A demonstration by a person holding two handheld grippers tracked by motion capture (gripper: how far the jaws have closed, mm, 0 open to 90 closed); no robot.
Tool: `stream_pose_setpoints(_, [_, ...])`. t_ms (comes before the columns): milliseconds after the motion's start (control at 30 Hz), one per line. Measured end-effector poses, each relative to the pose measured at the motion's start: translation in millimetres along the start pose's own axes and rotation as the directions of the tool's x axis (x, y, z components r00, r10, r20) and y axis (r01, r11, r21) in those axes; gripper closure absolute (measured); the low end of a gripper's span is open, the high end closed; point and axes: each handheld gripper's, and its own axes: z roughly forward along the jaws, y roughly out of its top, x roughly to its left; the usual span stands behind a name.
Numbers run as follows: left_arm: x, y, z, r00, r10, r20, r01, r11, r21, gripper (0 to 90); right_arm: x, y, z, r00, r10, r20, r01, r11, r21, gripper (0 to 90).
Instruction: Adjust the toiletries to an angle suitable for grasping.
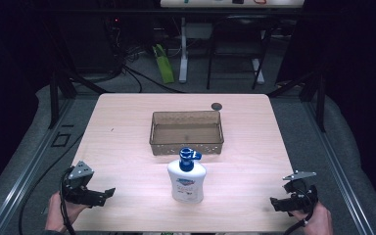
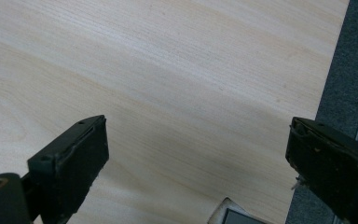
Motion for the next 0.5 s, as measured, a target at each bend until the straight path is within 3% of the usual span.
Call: stream_pose_setpoints(500, [-5.5,1.1,0.5,0.9995,0.012,0.028,-0.012,0.9999,-0.01,0.0,2.5,1.2,-0.9,0.9998,-0.015,-0.012,0.015,1.0,0.003,6.4])
